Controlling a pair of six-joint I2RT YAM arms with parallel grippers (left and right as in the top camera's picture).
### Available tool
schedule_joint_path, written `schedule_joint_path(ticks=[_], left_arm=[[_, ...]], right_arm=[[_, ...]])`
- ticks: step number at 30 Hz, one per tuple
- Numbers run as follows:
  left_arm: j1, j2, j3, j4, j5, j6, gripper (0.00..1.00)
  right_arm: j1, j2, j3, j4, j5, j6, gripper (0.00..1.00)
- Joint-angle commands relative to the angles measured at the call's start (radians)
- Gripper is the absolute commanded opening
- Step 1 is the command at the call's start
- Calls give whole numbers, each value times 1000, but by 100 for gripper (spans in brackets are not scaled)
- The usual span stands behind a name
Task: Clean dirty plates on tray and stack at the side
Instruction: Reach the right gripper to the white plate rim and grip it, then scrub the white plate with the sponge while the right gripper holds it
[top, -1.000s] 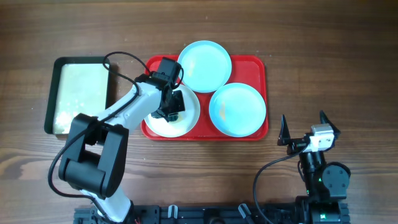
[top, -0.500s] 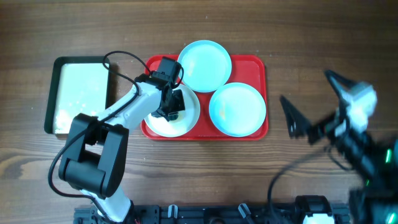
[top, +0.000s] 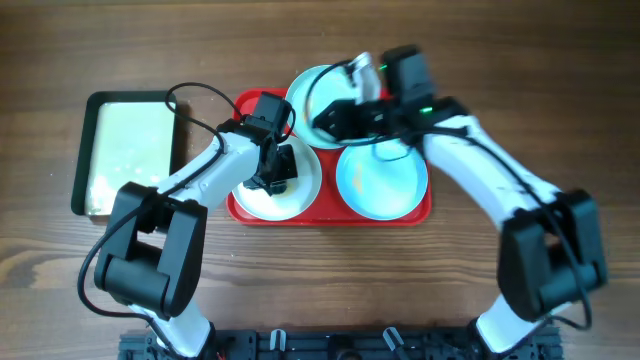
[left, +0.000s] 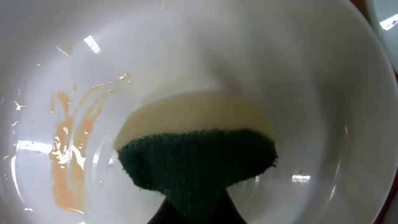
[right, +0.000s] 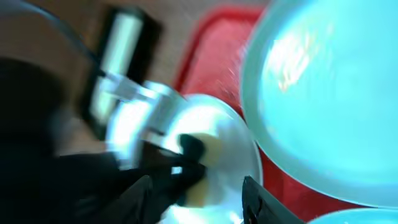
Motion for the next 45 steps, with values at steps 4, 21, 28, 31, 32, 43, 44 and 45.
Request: schedule_joint_path(ticks=[4, 21, 28, 31, 32, 43, 44, 45], left_arm=[[5, -1, 5, 3, -5, 8, 4], [5, -1, 5, 7, -2, 9, 4], [5, -1, 5, 47, -2, 8, 4], [5, -1, 5, 48, -2, 8, 29], [5, -1, 5, 47, -2, 9, 40], [5, -1, 5, -57, -280, 17, 4], [5, -1, 5, -78, -366, 17, 4], [5, -1, 5, -93, -433, 17, 4]], right_arm=[[79, 156, 6, 42, 188, 89, 46], [154, 205, 5, -80, 286, 92, 29], [155, 246, 4, -90, 270, 138, 16], [155, 245, 5, -68, 252, 138, 13], [155, 245, 10, -69, 252, 138, 11], [129, 243, 13, -79, 190, 135, 4], [124, 240, 13, -80, 165, 134, 4], [121, 239, 13, -80, 166, 134, 4]])
